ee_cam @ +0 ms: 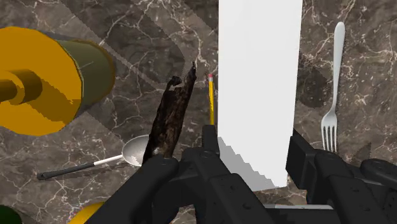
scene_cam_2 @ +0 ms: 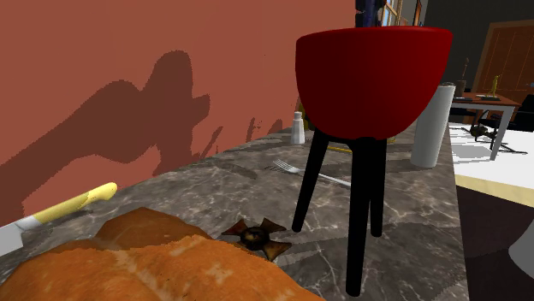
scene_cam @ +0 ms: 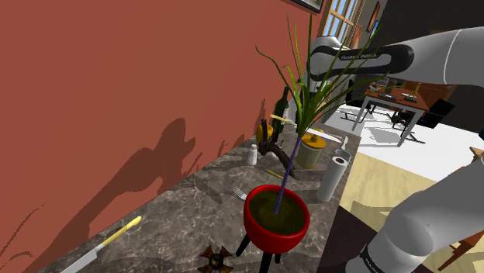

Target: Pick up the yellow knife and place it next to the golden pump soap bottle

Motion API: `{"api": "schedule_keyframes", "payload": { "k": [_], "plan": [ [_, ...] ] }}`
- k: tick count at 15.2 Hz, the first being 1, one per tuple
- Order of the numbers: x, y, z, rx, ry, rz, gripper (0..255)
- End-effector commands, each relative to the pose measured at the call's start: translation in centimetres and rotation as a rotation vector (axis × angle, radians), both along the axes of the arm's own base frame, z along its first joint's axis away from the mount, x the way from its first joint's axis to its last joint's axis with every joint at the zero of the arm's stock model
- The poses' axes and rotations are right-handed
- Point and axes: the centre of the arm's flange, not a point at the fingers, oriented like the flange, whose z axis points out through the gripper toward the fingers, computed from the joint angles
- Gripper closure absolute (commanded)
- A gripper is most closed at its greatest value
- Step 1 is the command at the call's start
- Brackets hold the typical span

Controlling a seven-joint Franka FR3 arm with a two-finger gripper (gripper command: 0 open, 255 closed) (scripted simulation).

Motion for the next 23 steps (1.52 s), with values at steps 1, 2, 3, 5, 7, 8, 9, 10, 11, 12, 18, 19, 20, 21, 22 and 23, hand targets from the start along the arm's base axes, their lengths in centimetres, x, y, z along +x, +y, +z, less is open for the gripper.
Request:
{"api": "schedule_keyframes", "payload": {
  "k": [1, 2, 3, 5, 7, 8, 9, 10, 11, 12, 18, 19, 20, 21, 22, 23],
  "plan": [
    [-0.3, -2.8, -0.1, 0.0, 0.0, 0.002, 255],
    [-0.4, -4.1, -0.1, 0.0, 0.0, 0.002, 255],
    [-0.6, -5.4, -0.1, 0.0, 0.0, 0.002, 255],
    [-0.9, -8.0, 0.0, 0.0, 0.0, 0.002, 255],
    [-1.1, -10.7, 0.0, 0.0, 0.0, 0.002, 255],
    [-1.3, -12.0, 0.0, 0.0, 0.0, 0.002, 255],
    [-1.4, -13.3, 0.0, 0.0, 0.0, 0.002, 255],
    [-1.5, -14.6, 0.0, 0.0, 0.0, 0.002, 255],
    [-1.7, -15.9, 0.0, 0.0, 0.0, 0.002, 255],
    [-1.8, -17.2, 0.0, 0.0, 0.0, 0.002, 255],
    [-2.6, -25.1, 0.0, 0.0, 0.0, 0.002, 255],
    [-2.8, -26.4, 0.0, 0.0, 0.0, 0.002, 255],
    [-2.9, -27.7, 0.0, 0.0, 0.0, 0.002, 255],
    [-3.0, -29.0, 0.0, 0.0, 0.0, 0.002, 255],
    [-3.2, -30.3, 0.0, 0.0, 0.0, 0.002, 255],
    [-3.3, -31.7, 0.0, 0.0, 0.0, 0.002, 255]
  ]
}}
